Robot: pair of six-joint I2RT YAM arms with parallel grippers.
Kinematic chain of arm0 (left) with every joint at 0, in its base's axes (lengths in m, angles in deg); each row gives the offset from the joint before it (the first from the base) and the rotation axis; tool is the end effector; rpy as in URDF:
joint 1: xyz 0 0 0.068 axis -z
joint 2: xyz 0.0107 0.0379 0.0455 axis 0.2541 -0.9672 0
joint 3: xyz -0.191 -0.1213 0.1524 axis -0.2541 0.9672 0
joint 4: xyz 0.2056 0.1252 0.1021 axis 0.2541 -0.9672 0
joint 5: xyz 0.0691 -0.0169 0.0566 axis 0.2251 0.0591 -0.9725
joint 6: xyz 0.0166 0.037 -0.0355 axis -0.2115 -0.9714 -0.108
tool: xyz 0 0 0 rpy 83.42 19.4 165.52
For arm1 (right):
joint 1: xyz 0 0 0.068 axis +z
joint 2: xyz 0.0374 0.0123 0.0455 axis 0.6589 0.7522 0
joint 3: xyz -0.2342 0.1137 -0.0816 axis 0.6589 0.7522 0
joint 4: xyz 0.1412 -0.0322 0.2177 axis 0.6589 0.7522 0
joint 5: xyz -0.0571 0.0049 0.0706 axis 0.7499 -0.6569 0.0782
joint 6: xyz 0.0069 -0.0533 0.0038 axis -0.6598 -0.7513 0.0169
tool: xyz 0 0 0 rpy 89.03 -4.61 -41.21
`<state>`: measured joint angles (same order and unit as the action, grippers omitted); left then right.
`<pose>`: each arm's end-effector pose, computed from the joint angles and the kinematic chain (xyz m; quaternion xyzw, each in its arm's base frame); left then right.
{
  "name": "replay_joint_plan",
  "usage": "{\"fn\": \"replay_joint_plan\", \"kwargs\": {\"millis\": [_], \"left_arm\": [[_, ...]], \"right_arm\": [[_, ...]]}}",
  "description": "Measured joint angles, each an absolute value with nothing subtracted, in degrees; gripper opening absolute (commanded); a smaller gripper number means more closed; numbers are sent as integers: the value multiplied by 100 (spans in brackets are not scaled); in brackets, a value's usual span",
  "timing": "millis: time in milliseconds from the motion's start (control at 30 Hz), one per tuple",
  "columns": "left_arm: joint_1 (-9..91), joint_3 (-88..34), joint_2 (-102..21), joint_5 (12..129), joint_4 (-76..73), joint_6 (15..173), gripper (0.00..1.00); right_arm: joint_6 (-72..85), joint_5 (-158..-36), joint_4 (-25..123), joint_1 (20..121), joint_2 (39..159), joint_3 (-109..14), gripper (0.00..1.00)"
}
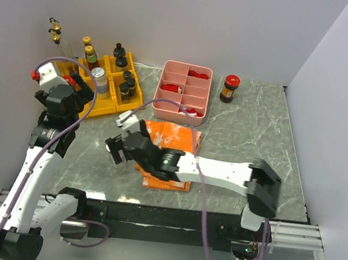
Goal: Organize the condiment bottles
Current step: Pick up the bottle from the center of the board.
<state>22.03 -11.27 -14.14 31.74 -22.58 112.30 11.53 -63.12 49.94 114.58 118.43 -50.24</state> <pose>0.1868 -0.0056 0.3827 -0.3094 0.7026 0.0010 0.6408 0.1335 0.3926 0.2933 -0.3130 0.7632 0.2220 0.5199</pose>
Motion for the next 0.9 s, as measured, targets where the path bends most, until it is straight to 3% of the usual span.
{"fn": "replay_joint_plan", "kwargs": {"millis": [433,900], "left_arm": [[2203,-1501,-2649,4474,-4013,11748,96],[2878,-845,-1361,5250,-4616,11702,97]], "right_arm": [[1510,-5908,5160,11458,8975,-2819,100],[1667,-5363,5359,11458,7675,-1599,100]]}}
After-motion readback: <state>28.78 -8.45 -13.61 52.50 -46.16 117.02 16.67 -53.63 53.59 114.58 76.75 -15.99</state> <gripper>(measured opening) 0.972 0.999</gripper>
